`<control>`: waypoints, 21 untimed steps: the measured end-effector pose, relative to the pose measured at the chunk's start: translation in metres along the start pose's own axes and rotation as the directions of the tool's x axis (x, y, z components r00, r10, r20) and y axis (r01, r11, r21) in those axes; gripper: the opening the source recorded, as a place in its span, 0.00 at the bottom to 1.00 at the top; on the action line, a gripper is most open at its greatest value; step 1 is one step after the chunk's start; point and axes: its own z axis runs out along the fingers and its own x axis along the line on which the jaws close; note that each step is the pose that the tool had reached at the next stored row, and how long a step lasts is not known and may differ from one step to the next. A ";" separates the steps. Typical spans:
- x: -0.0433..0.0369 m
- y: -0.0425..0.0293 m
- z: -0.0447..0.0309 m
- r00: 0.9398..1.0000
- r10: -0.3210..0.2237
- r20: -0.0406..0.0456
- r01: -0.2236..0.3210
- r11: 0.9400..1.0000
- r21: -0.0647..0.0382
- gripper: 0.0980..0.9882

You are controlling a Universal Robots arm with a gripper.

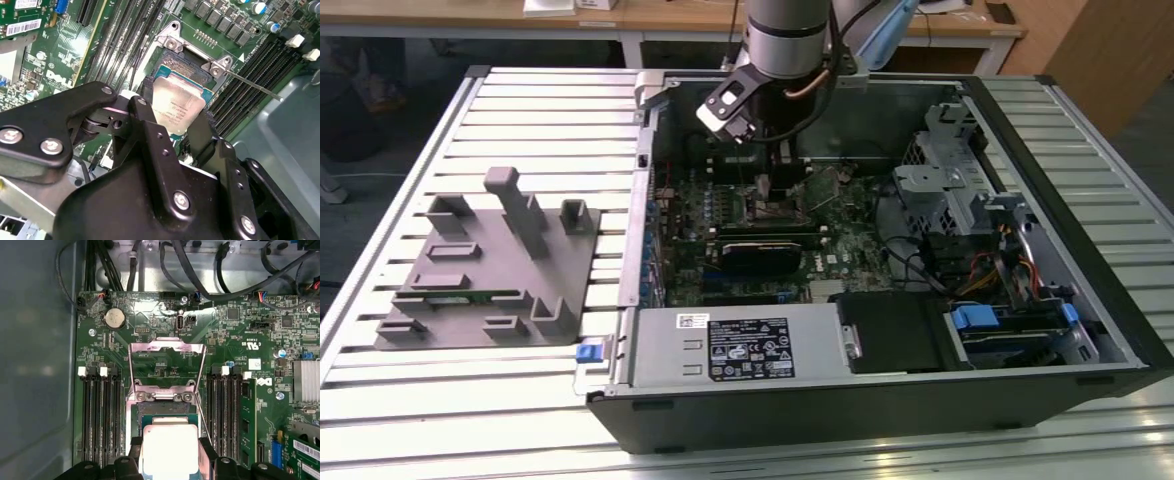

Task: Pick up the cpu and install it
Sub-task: 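Place the cpu into insertion slot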

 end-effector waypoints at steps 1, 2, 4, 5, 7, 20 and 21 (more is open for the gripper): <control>0.0000 0.0000 0.0010 1.000 0.000 0.000 0.000 1.000 0.000 0.48; 0.0000 -0.0001 0.0024 1.000 0.000 0.000 0.000 1.000 0.000 0.48; 0.0002 -0.0002 0.0055 1.000 0.000 0.005 0.000 1.000 0.000 0.48; 0.0003 -0.0002 0.0075 1.000 0.000 0.006 0.000 1.000 0.000 0.48; 0.0004 -0.0004 0.0110 1.000 0.000 0.007 0.000 1.000 -0.001 0.48; 0.0026 -0.0011 0.0245 1.000 0.017 0.008 -0.017 1.000 -0.003 0.48; 0.0031 -0.0011 0.0250 1.000 0.017 0.008 -0.017 1.000 -0.003 0.48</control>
